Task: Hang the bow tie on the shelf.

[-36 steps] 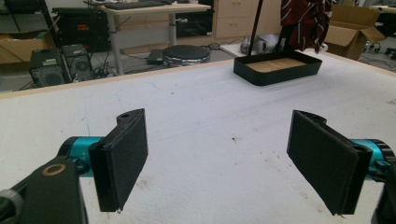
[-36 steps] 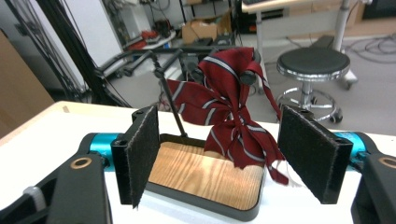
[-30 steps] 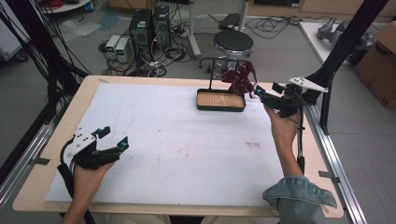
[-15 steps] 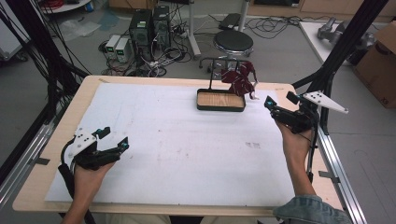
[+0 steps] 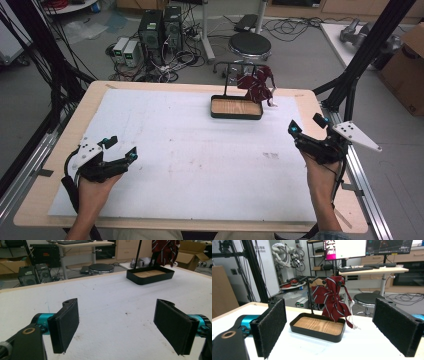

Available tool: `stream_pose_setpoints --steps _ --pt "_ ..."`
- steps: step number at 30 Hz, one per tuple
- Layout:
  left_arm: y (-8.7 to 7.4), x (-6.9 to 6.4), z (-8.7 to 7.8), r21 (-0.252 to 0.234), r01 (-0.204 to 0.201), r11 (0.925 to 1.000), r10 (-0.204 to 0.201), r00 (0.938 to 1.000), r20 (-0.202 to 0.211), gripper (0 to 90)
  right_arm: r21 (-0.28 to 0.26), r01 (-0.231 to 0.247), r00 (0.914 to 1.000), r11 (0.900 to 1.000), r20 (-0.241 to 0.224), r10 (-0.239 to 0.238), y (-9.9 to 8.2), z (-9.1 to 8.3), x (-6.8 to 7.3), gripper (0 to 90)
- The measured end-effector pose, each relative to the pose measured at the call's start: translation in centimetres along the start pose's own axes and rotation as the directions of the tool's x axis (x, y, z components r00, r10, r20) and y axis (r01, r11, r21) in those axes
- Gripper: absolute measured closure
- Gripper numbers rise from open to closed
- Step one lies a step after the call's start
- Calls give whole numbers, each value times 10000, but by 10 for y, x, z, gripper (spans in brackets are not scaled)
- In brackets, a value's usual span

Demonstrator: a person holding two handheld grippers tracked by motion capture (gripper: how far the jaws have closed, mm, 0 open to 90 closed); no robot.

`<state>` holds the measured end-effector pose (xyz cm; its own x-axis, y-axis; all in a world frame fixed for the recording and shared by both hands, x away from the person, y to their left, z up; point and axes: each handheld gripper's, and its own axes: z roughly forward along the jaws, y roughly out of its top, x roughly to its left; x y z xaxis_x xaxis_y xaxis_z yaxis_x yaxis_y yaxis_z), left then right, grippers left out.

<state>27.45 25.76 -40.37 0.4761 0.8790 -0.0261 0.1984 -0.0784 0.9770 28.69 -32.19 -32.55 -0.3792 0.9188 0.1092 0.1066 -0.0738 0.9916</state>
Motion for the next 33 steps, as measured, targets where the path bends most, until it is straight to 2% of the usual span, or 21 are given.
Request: stream_pose_setpoints --steps 5,9,15,18,21,27,33 --pt "0 0 0 -1 -7 10000 7 10000 -16 206 -212 -135 9999 9997 -65 134 -12 -11 4 109" --pt "0 0 0 3 -29 10000 29 10000 -7 206 -278 -123 9999 9995 -53 122 -31 -14 8 109" --pt "0 0 -1 21 -30 10000 31 10000 -22 206 11 -231 9997 9997 18 231 -58 -16 12 109" --pt "-1 0 0 39 -34 10000 34 10000 -23 206 71 -48 9998 10000 207 46 -69 -17 14 109" --pt "-1 0 0 46 -56 10000 56 10000 -26 206 217 39 9998 9998 191 -43 -79 -17 18 109" --pt "-1 0 -2 31 -84 10000 84 9999 -74 206 387 90 9999 9992 53 -92 -94 -17 24 109" --pt "-2 1 -3 3 -68 10000 68 9999 -113 206 458 8 9999 9990 -104 -3 -98 -17 27 109"
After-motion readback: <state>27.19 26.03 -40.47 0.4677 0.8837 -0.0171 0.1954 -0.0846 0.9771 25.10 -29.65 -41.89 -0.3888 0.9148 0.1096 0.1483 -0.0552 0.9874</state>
